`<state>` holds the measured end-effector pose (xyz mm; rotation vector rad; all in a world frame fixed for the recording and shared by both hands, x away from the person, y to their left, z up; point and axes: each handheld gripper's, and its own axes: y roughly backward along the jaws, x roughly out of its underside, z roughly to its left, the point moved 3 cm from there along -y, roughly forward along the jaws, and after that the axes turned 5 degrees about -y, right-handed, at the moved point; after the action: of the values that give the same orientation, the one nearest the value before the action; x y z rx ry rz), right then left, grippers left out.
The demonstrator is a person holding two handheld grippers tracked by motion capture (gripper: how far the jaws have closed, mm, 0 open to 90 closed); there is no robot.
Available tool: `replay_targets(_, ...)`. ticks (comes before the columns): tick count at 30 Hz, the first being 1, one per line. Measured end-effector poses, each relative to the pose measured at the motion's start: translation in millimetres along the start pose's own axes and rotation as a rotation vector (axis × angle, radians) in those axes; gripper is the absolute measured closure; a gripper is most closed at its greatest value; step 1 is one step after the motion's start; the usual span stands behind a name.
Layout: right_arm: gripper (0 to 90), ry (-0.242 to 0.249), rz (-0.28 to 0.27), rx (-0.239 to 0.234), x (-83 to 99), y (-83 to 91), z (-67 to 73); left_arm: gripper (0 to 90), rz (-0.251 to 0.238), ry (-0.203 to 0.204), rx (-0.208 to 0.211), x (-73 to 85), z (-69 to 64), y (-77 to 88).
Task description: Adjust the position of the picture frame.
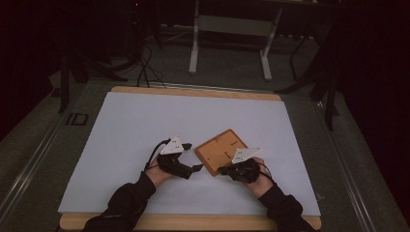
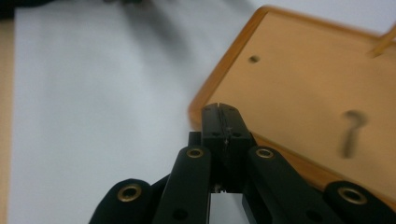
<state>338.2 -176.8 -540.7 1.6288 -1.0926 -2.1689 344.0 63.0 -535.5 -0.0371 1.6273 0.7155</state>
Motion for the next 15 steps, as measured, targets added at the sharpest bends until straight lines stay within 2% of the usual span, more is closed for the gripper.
replay_targets(3,90.0,0.003,-0.017,0.040,-6.2,10.2,-8.7,9.3,-0.004,0.002,-0.003,0.7,-0.1,-0.1)
replay_targets(8,89.9,-0.031,-0.045,0.106,-11.3,25.5,-31.9,9.3,-0.006,0.003,-0.006,1.5,-0.4,0.9)
replay_targets(15,90.0,-0.086,-0.097,0.181,-30.7,28.0,-67.8,9.3,-0.015,0.008,-0.010,1.8,0.9,2.1)
